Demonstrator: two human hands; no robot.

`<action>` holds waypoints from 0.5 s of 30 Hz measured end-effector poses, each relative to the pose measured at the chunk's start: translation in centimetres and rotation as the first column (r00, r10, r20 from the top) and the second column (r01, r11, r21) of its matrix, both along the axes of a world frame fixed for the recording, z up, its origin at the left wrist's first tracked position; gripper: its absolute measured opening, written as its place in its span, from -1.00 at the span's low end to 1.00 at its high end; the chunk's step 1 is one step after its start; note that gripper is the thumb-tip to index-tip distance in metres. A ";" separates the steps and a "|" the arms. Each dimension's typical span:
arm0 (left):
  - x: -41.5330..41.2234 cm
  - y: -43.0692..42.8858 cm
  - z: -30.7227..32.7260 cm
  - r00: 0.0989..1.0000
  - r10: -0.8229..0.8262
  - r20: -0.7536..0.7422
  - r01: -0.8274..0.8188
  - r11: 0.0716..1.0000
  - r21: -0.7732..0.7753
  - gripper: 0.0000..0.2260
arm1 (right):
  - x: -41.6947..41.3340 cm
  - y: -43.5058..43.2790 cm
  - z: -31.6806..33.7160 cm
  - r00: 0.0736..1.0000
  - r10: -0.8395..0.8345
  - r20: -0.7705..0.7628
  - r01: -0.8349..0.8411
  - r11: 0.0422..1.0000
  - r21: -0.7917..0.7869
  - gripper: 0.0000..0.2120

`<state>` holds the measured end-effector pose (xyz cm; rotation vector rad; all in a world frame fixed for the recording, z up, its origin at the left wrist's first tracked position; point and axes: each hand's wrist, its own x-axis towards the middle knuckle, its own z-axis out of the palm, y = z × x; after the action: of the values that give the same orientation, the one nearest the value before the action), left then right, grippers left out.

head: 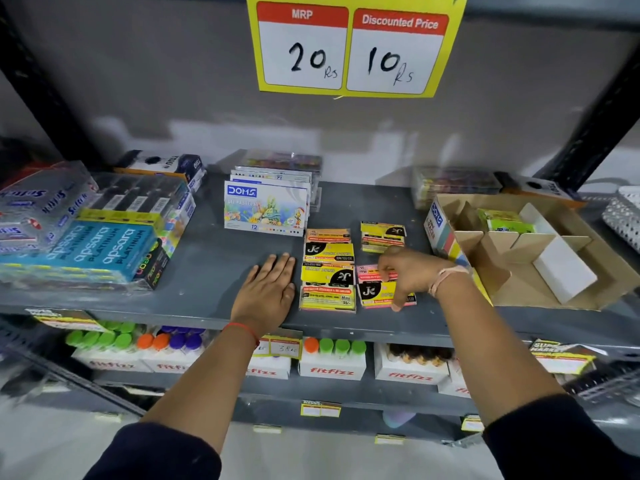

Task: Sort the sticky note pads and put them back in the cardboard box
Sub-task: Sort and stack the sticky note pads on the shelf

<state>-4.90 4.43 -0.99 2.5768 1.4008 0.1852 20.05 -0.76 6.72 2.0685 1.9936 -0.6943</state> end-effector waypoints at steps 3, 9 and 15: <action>0.1 0.0 0.1 1.000 -0.002 -0.013 0.002 1.000 -0.007 -0.29 | -0.6 -0.1 1.1 0.999 0.009 0.050 -0.014 0.996 0.089 -0.45; 0.1 -0.1 0.4 1.000 0.000 -0.027 -0.001 1.000 -0.023 -0.40 | -6.0 -0.9 0.2 0.979 0.194 -0.058 -0.174 0.951 0.256 -0.37; 0.1 -0.1 0.5 1.000 0.001 -0.018 -0.001 1.000 -0.027 -0.40 | -5.5 -0.9 0.3 0.979 0.104 -0.177 -0.053 0.961 0.271 -0.56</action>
<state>-4.77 4.32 -0.45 2.5622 1.4009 0.1418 14.55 -1.68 7.03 2.1192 2.3783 -0.6629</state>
